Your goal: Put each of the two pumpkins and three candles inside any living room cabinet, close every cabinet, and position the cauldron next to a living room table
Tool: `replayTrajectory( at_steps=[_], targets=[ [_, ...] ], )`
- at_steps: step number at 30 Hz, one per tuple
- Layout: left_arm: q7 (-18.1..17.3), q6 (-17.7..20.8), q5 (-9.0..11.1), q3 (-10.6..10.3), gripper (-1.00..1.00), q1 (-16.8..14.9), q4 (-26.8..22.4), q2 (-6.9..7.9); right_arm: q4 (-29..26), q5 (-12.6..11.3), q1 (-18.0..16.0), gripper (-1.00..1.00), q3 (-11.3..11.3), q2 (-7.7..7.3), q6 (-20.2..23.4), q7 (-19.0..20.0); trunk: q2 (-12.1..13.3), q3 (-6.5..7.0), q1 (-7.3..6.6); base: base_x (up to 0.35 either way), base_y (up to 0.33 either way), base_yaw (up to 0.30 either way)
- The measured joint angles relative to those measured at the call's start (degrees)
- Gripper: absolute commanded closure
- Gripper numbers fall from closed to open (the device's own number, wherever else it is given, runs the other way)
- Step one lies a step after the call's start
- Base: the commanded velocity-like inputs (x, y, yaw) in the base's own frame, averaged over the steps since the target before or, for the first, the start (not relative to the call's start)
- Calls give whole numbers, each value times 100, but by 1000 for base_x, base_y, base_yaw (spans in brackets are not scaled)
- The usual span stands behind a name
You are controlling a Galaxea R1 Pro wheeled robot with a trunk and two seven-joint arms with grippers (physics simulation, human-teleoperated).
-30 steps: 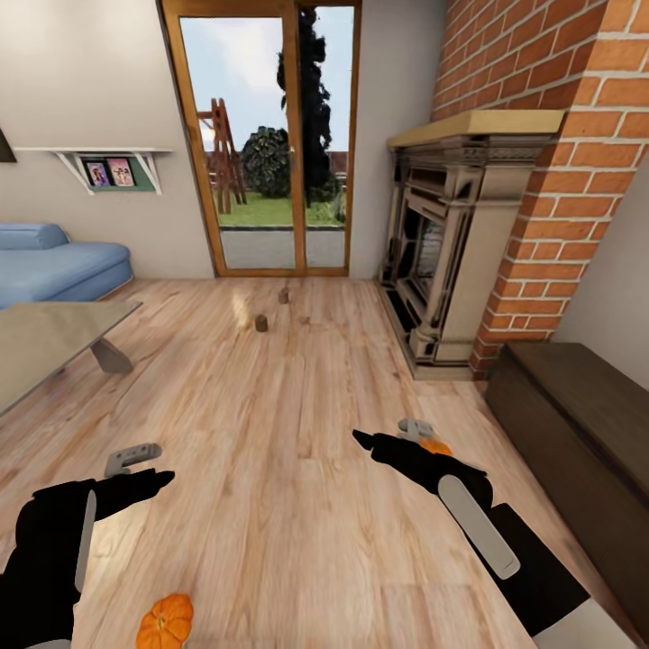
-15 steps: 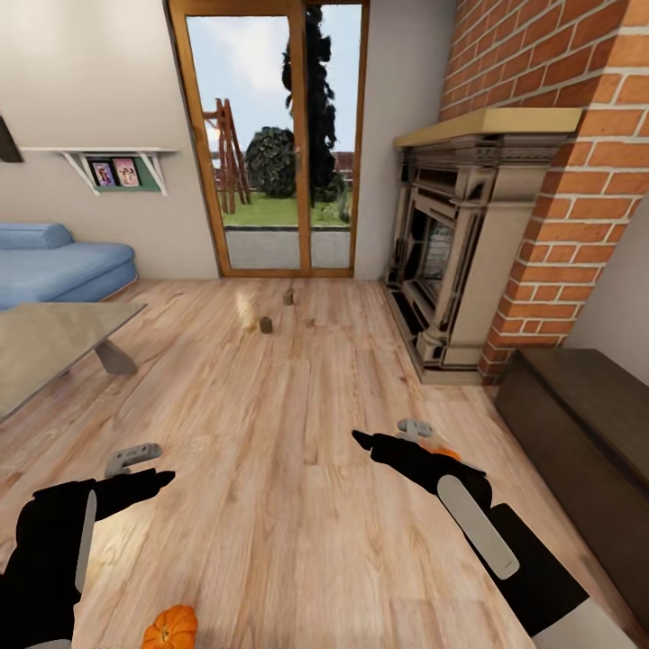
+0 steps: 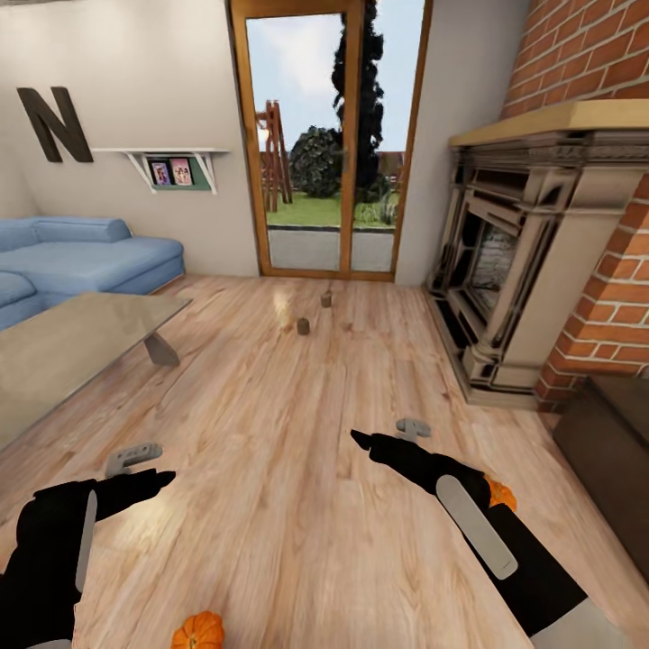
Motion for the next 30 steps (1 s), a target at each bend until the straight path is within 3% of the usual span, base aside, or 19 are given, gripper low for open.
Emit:
replayTrajectory(
  at_steps=[5,18,30],
  targets=[
    [0,0,-3,-1,-100,-1,0,0,-1,0,1,-100,-1,2,0,0,0,0,1,206,24,184],
    [0,0,-9,-1,-100,-1,1,-1,-2,0,1,-100,-1,10,0,0,0,0,1,197,56,9],
    [0,0,-4,-1,-100,-1,-12,-1,-2,0,1,-100,-1,10,0,0,0,0,3,18,11,0]
  ],
)
